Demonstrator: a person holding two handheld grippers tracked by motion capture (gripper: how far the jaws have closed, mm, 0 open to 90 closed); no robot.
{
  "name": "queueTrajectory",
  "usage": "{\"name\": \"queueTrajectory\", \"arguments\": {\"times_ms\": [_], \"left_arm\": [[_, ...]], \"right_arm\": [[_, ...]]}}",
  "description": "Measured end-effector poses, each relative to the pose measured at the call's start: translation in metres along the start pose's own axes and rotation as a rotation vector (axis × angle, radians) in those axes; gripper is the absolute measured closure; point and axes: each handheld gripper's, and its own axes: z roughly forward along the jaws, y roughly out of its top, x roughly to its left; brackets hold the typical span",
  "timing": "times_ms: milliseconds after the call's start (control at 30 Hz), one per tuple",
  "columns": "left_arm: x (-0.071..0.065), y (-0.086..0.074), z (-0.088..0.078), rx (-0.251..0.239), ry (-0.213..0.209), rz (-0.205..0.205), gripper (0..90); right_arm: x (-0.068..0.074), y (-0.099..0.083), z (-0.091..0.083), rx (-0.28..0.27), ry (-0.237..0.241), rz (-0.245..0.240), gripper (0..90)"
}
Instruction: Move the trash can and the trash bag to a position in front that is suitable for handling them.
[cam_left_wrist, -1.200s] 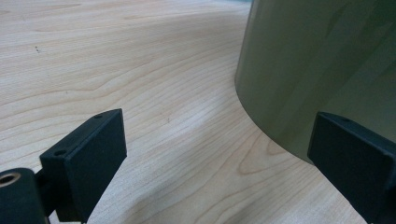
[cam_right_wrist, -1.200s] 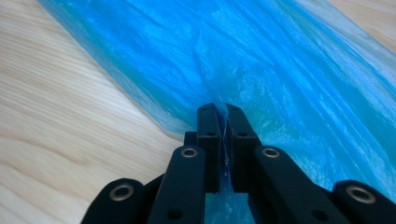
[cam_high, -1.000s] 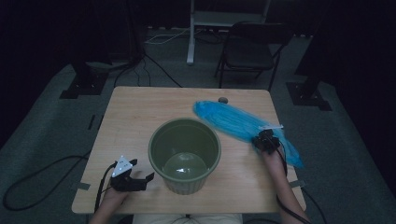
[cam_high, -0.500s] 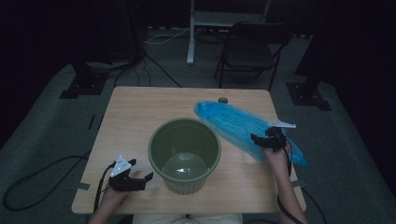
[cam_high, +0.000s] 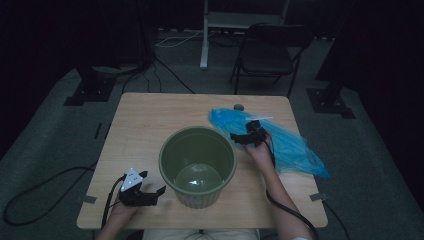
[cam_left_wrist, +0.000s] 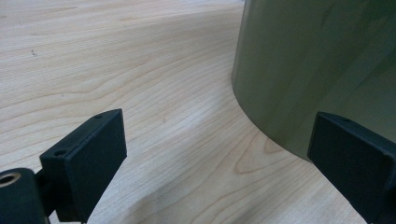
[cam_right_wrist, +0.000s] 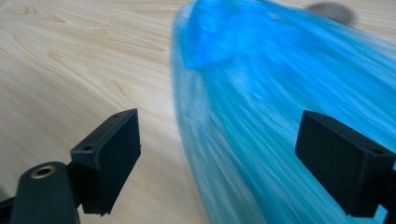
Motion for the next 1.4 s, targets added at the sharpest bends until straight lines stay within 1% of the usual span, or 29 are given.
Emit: {"name": "queueTrajectory", "arguments": {"times_ms": [33,67,100,200,267,333,433,467,500,533,600,667,700,733,767,800,833,900,933,967,1000,1067,1100,1200,1267,1400], "left_arm": [[0.0,-0.001,0.0,0.0,0.001,-0.004,5.1],[0.001,-0.002,0.0,0.003,0.005,-0.005,5.1],[0.002,-0.002,-0.001,0.01,0.01,-0.008,5.1],[0.005,-0.003,-0.002,0.007,0.007,-0.024,5.1],[0.005,-0.003,-0.003,0.004,0.013,-0.022,5.0],[0.006,-0.003,-0.005,-0.001,0.012,-0.028,5.0],[0.008,-0.004,-0.006,-0.002,0.017,-0.033,5.0],[0.008,-0.004,-0.007,-0.001,0.018,-0.036,5.0],[0.009,-0.005,-0.007,0.003,0.017,-0.036,5.0],[0.009,-0.006,-0.007,0.002,0.017,-0.038,5.0],[0.009,-0.006,-0.008,0.0,0.018,-0.041,5.0],[0.008,-0.006,-0.008,0.0,0.018,-0.039,5.0],[0.008,-0.006,-0.008,0.0,0.018,-0.038,5.0],[0.008,-0.006,-0.008,0.001,0.019,-0.037,5.0],[0.008,-0.006,-0.008,0.001,0.019,-0.037,5.0],[0.007,-0.006,-0.007,0.004,0.018,-0.04,5.0],[0.007,-0.006,-0.007,0.004,0.019,-0.04,5.0],[0.007,-0.006,-0.007,0.006,0.018,-0.041,5.0],[0.007,-0.006,-0.007,0.006,0.018,-0.041,5.0],[0.007,-0.006,-0.007,0.006,0.017,-0.045,5.0],[0.007,-0.006,-0.007,0.006,0.018,-0.047,5.0],[0.008,-0.006,-0.007,0.007,0.016,-0.047,5.1],[0.008,-0.006,-0.006,0.007,0.015,-0.047,5.0],[0.008,-0.006,-0.006,0.01,0.011,-0.043,5.1],[0.007,-0.006,-0.005,0.016,0.012,-0.037,5.0],[0.006,-0.005,-0.006,0.014,0.015,-0.029,5.0]], "right_arm": [[0.003,0.003,0.006,0.009,0.001,-0.006,13.1],[0.008,0.008,0.016,0.019,0.013,-0.014,13.1],[0.011,0.011,0.024,0.029,0.014,-0.022,13.1],[0.021,0.018,0.045,0.066,-0.003,-0.05,13.1],[0.024,0.022,0.056,0.084,-0.024,-0.073,13.2],[0.026,0.024,0.064,0.1,-0.048,-0.079,13.2],[0.026,0.023,0.075,0.129,-0.063,-0.074,13.5],[0.025,0.022,0.077,0.133,-0.066,-0.078,13.6],[0.025,0.02,0.081,0.15,-0.079,-0.085,13.1],[0.026,0.018,0.082,0.142,-0.095,-0.102,13.5],[0.028,0.015,0.081,0.132,-0.099,-0.117,14.1],[0.028,0.014,0.08,0.121,-0.1,-0.114,16.4],[0.028,0.013,0.079,0.116,-0.104,-0.11,23.5],[0.027,0.013,0.077,0.103,-0.108,-0.107,33.8],[0.027,0.013,0.077,0.103,-0.108,-0.107,33.8],[0.022,0.011,0.073,0.072,-0.126,-0.089,52.3],[0.021,0.01,0.072,0.064,-0.128,-0.086,59.6],[0.017,0.008,0.07,0.044,-0.123,-0.083,72.5],[0.017,0.008,0.07,0.044,-0.123,-0.083,72.5],[0.015,0.008,0.069,0.042,-0.113,-0.076,78.2],[0.01,0.008,0.068,0.047,-0.067,-0.048,88.3],[0.008,0.008,0.066,0.062,-0.064,-0.061,89.9],[0.008,0.008,0.064,0.07,-0.074,-0.068,90.0],[0.011,0.004,0.056,0.086,-0.079,-0.119,90.0],[0.014,-0.001,0.044,0.073,-0.066,-0.142,90.0],[0.019,-0.015,0.014,0.04,-0.036,-0.181,90.0]]}}
